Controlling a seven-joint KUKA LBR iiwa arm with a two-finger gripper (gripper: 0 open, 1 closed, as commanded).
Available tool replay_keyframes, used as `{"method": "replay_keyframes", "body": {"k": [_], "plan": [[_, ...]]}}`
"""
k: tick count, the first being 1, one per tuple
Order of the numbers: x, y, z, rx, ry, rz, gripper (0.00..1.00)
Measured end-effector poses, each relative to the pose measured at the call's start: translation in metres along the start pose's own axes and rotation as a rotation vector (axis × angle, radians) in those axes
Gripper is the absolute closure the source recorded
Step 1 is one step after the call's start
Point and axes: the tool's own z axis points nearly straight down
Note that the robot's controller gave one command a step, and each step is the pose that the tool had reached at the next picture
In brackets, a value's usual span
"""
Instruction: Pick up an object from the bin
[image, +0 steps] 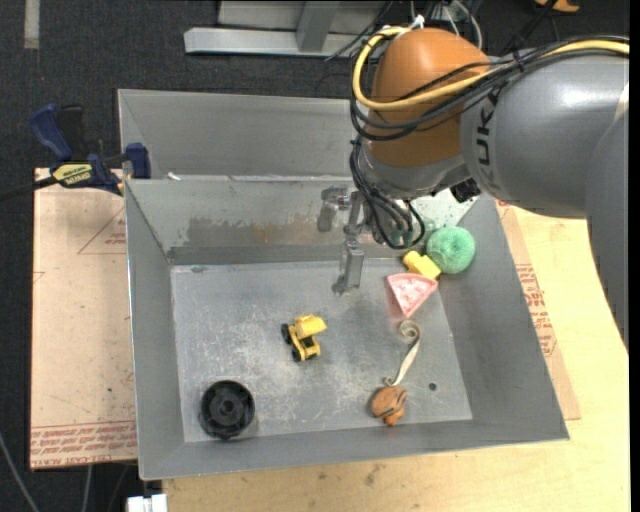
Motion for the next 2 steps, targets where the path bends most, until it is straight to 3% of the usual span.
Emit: {"method": "replay_keyframes", "body": {"k": [1,2], "plan": [[-0.001,0.0,-0.006,-0.001,-0.008,0.001,0.0],[0.024,-0.016,0.054,-0.001,-0.012,0.0,0.0]]}}
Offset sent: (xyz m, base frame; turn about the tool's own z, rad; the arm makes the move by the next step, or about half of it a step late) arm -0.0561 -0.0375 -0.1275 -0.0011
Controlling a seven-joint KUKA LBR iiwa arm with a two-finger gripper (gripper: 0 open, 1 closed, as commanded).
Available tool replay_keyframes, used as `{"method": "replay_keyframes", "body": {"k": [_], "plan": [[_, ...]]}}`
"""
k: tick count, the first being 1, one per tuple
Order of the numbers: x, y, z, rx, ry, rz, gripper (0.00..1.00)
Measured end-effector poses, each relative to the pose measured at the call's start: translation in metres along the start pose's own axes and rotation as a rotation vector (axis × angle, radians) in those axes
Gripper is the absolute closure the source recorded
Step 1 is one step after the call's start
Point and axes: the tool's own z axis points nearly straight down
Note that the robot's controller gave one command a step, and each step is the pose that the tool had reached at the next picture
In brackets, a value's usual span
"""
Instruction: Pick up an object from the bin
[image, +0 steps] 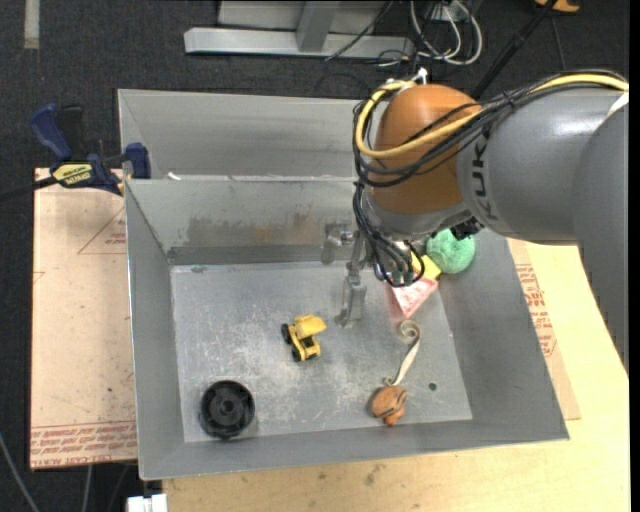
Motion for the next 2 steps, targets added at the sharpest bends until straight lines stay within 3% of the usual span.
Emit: {"method": "replay_keyframes", "body": {"k": [1,2], "plan": [[0.023,-0.019,0.052,0.001,0.004,-0.121,0.0],[0.006,0.034,0.073,0.001,0.003,-0.259,0.0]]}}
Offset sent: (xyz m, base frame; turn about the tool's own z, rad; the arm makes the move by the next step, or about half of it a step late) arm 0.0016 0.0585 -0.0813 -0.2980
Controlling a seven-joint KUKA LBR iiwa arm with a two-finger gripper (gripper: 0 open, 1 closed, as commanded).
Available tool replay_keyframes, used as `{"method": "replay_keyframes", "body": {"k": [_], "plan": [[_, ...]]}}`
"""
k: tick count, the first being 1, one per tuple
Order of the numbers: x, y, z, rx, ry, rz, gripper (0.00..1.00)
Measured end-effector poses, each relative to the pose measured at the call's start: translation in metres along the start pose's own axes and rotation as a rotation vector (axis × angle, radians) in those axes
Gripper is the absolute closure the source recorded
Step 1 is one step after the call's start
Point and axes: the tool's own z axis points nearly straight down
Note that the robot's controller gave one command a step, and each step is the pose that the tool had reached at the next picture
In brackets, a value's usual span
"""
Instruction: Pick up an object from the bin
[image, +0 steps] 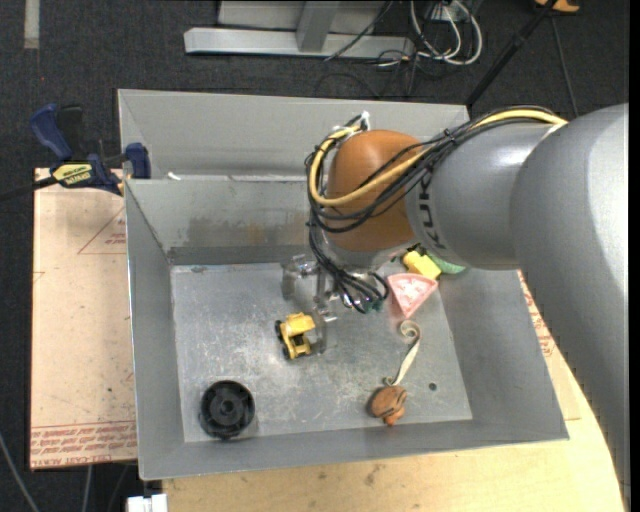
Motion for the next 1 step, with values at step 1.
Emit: {"method": "replay_keyframes", "body": {"k": [1], "plan": [[0.0805,-0.0057,0.0122,-0.002,0.003,-0.171,1.0]]}}
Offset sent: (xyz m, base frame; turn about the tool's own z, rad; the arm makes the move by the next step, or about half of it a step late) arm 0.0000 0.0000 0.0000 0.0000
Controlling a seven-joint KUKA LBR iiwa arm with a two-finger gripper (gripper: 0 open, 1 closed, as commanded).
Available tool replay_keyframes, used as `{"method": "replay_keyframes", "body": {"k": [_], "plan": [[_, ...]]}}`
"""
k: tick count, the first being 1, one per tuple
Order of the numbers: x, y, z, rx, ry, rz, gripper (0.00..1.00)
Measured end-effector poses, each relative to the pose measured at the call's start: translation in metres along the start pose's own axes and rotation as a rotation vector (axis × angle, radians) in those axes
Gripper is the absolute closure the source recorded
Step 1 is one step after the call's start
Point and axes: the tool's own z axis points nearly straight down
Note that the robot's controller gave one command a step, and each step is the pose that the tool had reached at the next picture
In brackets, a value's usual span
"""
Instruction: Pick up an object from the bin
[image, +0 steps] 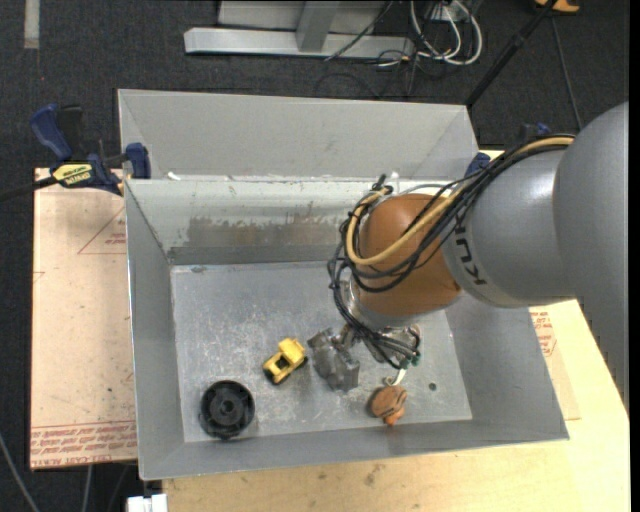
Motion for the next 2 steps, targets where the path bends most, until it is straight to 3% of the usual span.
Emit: {"method": "replay_keyframes", "body": {"k": [1,2], "plan": [[-0.0001,0.0001,0.0001,0.0,0.0,0.0,0.0],[-0.0001,0.0001,0.0001,0.0,0.0,0.0,0.0]]}}
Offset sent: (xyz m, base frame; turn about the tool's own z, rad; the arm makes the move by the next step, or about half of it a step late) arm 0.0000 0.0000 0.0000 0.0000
